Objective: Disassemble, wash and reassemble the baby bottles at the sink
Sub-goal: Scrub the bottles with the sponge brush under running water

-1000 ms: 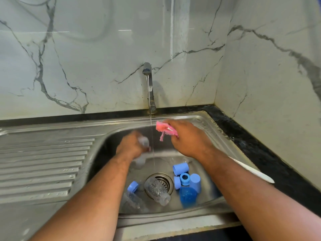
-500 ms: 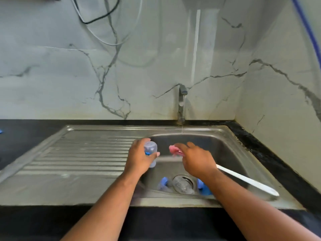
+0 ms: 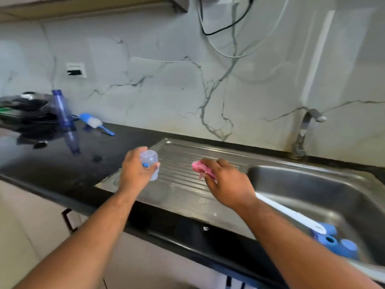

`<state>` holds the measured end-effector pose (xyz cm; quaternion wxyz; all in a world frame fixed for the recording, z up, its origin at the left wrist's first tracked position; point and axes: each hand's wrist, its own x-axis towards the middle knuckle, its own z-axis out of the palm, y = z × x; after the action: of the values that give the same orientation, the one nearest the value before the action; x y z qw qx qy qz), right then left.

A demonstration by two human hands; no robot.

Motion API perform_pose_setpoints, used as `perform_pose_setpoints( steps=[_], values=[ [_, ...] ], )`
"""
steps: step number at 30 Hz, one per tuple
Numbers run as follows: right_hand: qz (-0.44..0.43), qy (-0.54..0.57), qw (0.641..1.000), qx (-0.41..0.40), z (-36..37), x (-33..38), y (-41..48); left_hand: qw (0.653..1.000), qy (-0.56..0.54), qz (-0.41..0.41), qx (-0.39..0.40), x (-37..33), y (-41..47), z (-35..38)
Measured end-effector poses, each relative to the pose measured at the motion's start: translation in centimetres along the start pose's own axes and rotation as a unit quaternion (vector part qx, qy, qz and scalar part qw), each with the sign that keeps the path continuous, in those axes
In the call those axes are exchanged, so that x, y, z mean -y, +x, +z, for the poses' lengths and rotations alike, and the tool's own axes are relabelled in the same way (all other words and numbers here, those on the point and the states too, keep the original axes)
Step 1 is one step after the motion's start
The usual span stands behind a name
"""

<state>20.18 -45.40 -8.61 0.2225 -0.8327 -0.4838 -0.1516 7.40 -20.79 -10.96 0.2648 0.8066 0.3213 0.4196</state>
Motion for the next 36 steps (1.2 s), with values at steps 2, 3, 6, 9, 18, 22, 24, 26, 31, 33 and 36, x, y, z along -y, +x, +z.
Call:
perform_pose_setpoints(
  steps=[2,3,6,9,18,22,24,26,31,33,36],
  values=[
    [-0.005,0.006,1.0,0.013,0.9,0.9,0.3,0.999,0.031,-0.026,0.004,2.2,1.1,-1.4],
    [-0.006,0.006,1.0,0.017,1.3,1.2,0.5,0.998,0.04,-0.044,0.005,3.1,1.5,-1.9],
    [-0.006,0.005,1.0,0.024,1.8,1.3,0.8,0.995,0.059,-0.078,0.001,5.3,2.2,-2.6],
    [0.001,0.008,1.0,0.024,1.6,0.7,0.7,0.993,0.069,-0.091,0.01,6.5,1.6,-2.1],
    [0.039,0.016,0.999,0.033,-0.1,-2.4,-0.5,0.989,0.049,-0.132,-0.041,5.9,0.2,-1.2],
    [0.047,0.015,0.998,0.047,-1.0,-4.6,-1.1,0.977,0.108,-0.098,-0.155,1.5,-1.0,1.1],
    [0.059,0.018,0.997,0.055,-1.8,-6.6,-1.6,0.981,0.083,-0.016,-0.177,-1.9,-1.7,3.3],
    [0.074,0.012,0.995,0.072,-3.0,-9.0,-2.2,0.984,0.049,0.066,-0.16,-5.7,-2.8,6.1],
    [0.138,-0.015,0.985,0.105,-6.8,-16.6,-4.7,0.983,-0.046,0.176,-0.019,-14.7,-5.6,14.6],
    [0.164,-0.019,0.981,0.103,-8.1,-19.7,-5.8,0.976,-0.091,0.19,0.059,-17.7,-6.4,18.2],
    [0.197,-0.044,0.975,0.093,-9.5,-24.1,-7.0,0.958,-0.099,0.185,0.195,-22.1,-7.4,23.6]
  ],
)
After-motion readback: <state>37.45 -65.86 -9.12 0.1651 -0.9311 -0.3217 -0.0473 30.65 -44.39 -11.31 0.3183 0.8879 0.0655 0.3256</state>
